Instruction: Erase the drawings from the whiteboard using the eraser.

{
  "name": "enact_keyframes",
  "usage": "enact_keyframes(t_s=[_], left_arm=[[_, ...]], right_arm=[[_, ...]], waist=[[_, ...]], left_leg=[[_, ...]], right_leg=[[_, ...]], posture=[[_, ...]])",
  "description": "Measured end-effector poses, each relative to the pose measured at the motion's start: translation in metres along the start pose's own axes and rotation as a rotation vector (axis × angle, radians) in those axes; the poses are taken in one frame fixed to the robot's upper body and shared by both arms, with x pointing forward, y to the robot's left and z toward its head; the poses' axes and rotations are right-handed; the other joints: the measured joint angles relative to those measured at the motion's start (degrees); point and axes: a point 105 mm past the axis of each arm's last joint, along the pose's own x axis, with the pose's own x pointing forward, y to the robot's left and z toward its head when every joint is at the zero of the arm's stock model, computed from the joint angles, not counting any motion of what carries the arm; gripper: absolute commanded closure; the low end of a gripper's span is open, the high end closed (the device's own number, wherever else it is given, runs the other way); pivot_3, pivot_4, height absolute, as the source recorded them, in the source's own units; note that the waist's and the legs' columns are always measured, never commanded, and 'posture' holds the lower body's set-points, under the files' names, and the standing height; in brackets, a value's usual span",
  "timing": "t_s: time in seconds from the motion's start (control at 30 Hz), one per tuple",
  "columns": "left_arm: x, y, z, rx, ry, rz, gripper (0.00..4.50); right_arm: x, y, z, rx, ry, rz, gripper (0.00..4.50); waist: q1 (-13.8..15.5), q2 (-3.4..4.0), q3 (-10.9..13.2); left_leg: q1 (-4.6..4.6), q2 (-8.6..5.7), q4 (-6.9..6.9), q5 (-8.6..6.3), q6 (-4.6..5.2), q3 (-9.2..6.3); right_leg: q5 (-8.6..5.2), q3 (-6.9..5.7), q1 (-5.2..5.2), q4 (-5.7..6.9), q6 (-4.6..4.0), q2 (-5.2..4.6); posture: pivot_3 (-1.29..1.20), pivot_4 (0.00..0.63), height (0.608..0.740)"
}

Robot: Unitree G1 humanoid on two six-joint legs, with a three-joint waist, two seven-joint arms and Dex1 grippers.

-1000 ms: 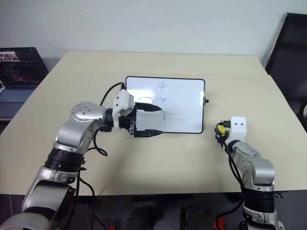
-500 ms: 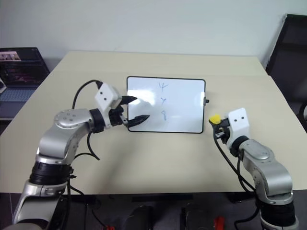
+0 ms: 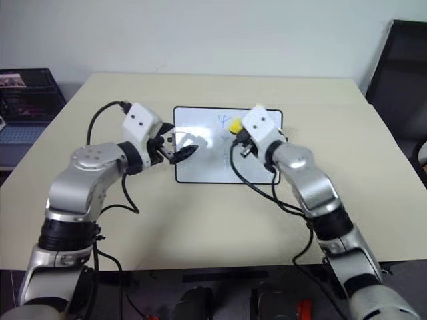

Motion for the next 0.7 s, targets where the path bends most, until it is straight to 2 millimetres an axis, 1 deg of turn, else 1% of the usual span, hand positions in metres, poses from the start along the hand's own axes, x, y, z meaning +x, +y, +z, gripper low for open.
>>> enact_keyframes(t_s=[0.13, 0.23, 0.33, 0.5, 0.7], left_arm=[[-0.002, 0.003, -0.001, 0.001, 0.013, 0.014, 0.00], [-0.002, 0.003, -0.001, 0.001, 0.014, 0.019, 0.00], [-0.002, 0.003, -0.001, 0.002, 0.014, 0.019, 0.00], [-0.002, 0.003, -0.001, 0.003, 0.018, 0.020, 0.00], [-0.002, 0.002, -0.001, 0.005, 0.017, 0.019, 0.00]], right_arm=[[0.023, 0.001, 0.001, -0.081, 0.026, 0.036, 3.40], [0.039, 0.004, 0.013, -0.113, 0.006, 0.060, 3.40], [0.053, 0.007, 0.019, -0.117, 0.009, 0.080, 3.40], [0.067, 0.010, 0.015, -0.107, 0.040, 0.097, 3.40], [0.075, 0.005, 0.007, -0.101, 0.085, 0.087, 3.40]], waist=[[-0.14, 0.01, 0.01], [-0.30, 0.01, 0.01], [-0.36, 0.02, 0.01], [-0.31, 0.02, 0.01], [-0.38, 0.05, 0.03]], left_leg=[[0.00, -0.01, 0.02, 0.00, 0.00, 0.02], [0.01, 0.02, 0.00, 0.00, 0.00, 0.00], [0.01, 0.01, -0.01, 0.00, 0.00, -0.02], [0.00, -0.04, 0.00, 0.00, 0.00, -0.03], [0.00, -0.03, -0.02, 0.00, 0.00, -0.05]], right_leg=[[0.01, 0.01, -0.01, 0.03, -0.01, -0.03], [0.01, 0.00, -0.02, 0.05, -0.01, -0.12], [0.01, -0.03, -0.03, 0.06, -0.02, -0.22], [0.01, -0.04, -0.03, 0.06, -0.02, -0.29], [0.01, -0.05, -0.04, 0.07, -0.02, -0.29]], posture=[[0.00, 0.150, 0.740], [0.00, 0.150, 0.740], [0.00, 0.150, 0.740], [0.00, 0.150, 0.740], [0.00, 0.150, 0.740]])
